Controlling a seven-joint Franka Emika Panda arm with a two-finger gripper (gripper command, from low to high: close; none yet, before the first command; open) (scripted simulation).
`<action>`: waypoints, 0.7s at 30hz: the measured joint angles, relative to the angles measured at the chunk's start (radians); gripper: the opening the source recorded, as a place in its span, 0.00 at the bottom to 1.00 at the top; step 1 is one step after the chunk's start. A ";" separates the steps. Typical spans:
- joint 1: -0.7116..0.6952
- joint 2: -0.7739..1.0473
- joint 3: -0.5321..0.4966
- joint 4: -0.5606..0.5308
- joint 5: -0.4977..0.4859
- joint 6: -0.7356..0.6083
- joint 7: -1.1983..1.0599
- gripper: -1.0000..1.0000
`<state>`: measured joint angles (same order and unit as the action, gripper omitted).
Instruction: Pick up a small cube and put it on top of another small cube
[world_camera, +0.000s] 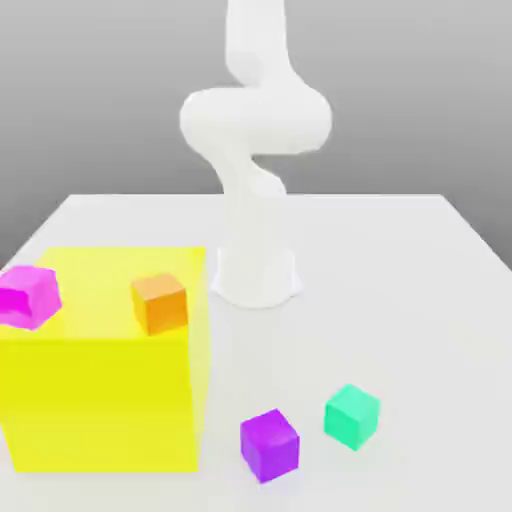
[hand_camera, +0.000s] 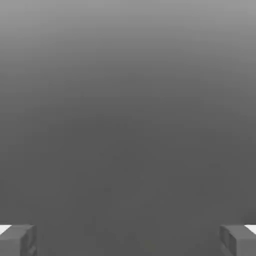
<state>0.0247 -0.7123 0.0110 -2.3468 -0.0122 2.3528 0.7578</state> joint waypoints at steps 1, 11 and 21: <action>0.011 0.041 0.005 -0.021 -0.005 0.025 -0.020 0.50; 0.114 0.410 0.038 -0.214 -0.039 0.245 -0.209 0.50; 0.205 0.771 0.088 -0.395 -0.017 0.467 -0.426 0.50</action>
<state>0.2300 0.0583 0.0987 -2.7416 -0.0296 2.8194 0.3319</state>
